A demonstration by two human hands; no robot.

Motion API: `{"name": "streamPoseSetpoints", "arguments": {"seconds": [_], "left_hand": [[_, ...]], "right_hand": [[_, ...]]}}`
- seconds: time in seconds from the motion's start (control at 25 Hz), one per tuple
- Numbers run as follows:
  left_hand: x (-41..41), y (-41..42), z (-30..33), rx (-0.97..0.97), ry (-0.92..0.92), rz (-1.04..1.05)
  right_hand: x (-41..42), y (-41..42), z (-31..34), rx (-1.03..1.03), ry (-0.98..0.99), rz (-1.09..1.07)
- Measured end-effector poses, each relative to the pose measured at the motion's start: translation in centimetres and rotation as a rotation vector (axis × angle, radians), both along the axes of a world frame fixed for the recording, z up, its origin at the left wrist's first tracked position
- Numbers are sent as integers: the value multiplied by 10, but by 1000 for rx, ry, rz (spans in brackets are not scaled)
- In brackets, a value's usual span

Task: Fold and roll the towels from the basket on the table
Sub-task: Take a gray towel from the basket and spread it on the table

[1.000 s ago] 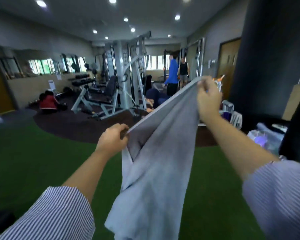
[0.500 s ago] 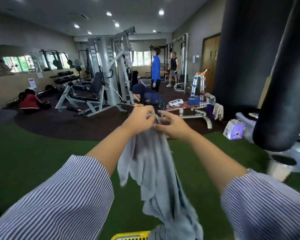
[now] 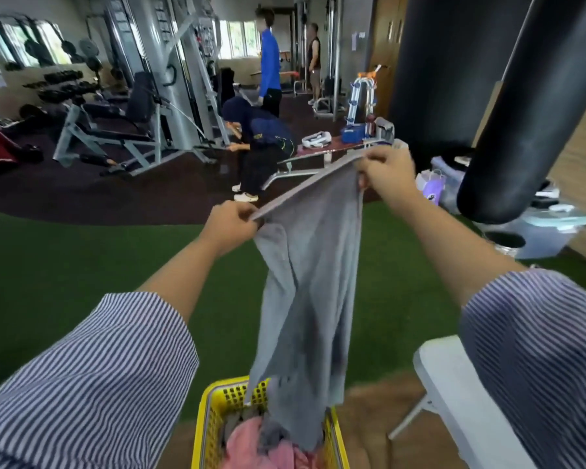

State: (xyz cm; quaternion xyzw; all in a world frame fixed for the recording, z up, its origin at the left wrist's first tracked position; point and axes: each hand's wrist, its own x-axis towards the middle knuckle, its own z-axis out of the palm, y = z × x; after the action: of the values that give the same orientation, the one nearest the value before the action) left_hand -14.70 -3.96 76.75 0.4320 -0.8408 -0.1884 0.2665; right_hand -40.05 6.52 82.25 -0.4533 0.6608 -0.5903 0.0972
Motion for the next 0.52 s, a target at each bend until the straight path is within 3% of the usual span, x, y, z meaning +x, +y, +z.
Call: {"name": "streamPoseSetpoints", "arguments": {"seconds": [0.12, 0.24, 0.44, 0.52], "left_hand": [[-12, -1, -4, 9, 20, -15], [-28, 13, -2, 40, 138, -68], [-67, 37, -10, 106, -2, -294], [-78, 44, -18, 151, -25, -308]], "right_hand": [[-31, 13, -21, 35, -48, -263], [-54, 24, -58, 411, 102, -367], [1, 32, -65, 608, -113, 418], [18, 33, -65, 643, -130, 522]]}}
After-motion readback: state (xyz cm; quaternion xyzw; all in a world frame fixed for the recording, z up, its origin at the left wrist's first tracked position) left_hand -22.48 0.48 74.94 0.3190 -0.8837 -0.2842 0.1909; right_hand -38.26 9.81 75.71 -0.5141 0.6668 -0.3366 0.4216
